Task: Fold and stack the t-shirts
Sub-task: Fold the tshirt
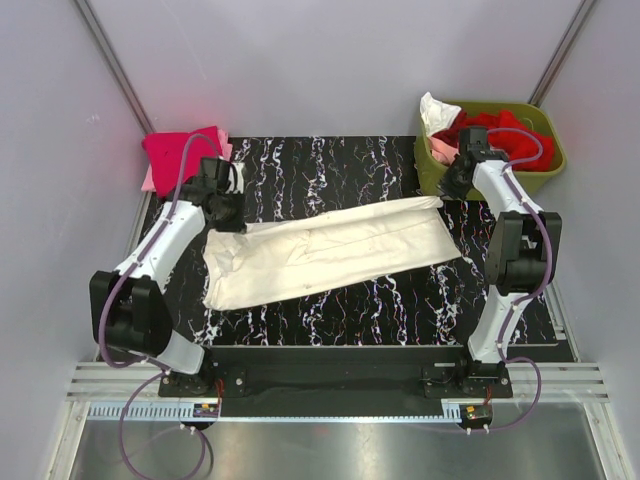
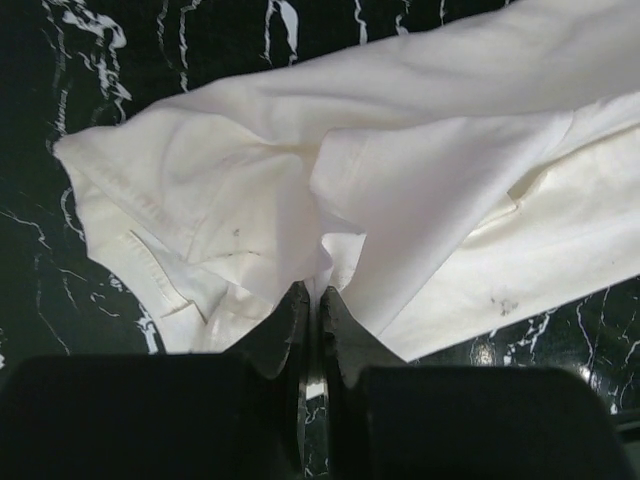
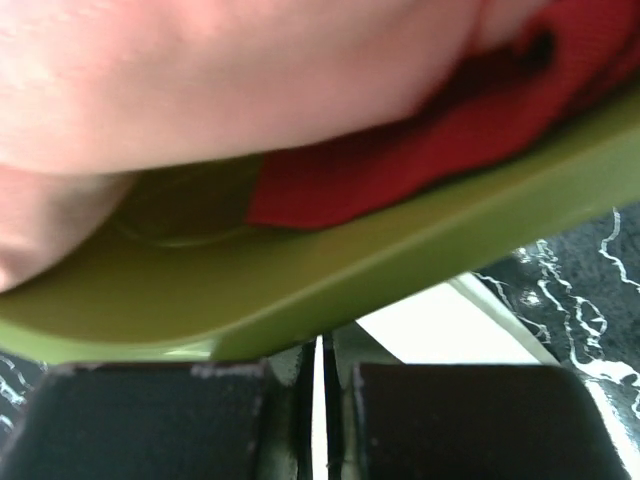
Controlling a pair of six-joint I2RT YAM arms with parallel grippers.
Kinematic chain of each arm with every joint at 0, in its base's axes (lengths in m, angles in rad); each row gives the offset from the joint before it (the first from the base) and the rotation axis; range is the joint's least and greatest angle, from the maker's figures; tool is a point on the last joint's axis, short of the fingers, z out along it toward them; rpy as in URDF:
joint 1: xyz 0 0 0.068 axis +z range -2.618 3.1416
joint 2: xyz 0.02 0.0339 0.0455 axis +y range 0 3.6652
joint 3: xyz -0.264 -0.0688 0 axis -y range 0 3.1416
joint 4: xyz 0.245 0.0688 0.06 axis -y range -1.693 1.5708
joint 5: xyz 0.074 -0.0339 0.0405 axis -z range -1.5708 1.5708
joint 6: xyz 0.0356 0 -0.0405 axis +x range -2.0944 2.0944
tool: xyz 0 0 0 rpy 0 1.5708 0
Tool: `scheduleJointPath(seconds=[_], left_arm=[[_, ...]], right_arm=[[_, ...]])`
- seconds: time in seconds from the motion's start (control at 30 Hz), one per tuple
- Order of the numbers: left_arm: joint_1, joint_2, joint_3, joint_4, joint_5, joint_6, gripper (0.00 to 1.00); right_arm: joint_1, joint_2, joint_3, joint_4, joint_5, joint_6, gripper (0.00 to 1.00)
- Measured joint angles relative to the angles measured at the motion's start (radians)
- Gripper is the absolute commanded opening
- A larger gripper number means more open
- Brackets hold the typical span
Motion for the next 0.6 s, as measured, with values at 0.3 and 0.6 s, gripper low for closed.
scheduleJointPath(seconds=[0.3, 0.6], left_arm=[[-0.060, -0.075, -0.121, -0.022, -0.025, -0.066, 0.36], [-0.067, -0.190, -0.254, -0.089, -0.076, -0.129, 0.67]], right_arm=[[-0.014, -0.013, -0.070, -0.008, 0.049, 0.025, 0.72], [-0.080, -0.102, -0.250, -0.006, 0.079, 0.039, 0.89]])
